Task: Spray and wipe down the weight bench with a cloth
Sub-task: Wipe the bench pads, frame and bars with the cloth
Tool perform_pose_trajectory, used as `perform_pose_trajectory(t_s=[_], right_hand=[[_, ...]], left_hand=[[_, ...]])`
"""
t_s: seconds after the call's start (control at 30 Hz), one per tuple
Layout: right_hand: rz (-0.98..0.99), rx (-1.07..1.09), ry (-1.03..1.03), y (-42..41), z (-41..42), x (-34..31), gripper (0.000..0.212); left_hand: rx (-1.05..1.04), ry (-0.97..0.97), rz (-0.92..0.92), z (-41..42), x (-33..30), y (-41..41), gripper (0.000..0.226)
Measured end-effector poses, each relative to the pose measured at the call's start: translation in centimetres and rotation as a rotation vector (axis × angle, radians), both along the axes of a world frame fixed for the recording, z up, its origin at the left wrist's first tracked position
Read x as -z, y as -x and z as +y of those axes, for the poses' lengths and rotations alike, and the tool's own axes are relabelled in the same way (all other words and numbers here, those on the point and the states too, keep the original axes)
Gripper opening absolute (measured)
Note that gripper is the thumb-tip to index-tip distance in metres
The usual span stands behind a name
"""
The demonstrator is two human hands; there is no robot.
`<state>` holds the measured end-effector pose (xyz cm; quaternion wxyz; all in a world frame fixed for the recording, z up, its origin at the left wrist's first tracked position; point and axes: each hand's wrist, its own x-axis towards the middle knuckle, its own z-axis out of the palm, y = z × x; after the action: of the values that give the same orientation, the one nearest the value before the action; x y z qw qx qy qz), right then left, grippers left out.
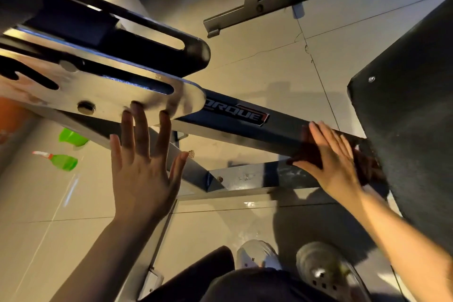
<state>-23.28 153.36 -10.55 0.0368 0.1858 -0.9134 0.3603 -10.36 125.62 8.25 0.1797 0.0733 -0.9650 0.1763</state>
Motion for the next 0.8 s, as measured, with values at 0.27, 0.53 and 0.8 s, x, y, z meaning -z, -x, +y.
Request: perform_pose_trajectory(t_s=[0.27,0.53,0.8], right_hand=[[0.235,-0.329,0.183,-0.7,-13.8,-14.0,0.08],[0.112,-0.203,0.016,2.2,-4.3,-4.6,0.107],[-0.239,-0.081,-0.098,3.5,6.8,2.8,0.127]], left_hand=[[-0.012,-0.037,-0.022,0.9,-0.7,-0.4,0.075],[-0.016,-0.04,-0.012,0.5,-0.3,-0.2,0.076],[-0.031,-0.007,-0.006,0.2,0.5,0.2,0.081]])
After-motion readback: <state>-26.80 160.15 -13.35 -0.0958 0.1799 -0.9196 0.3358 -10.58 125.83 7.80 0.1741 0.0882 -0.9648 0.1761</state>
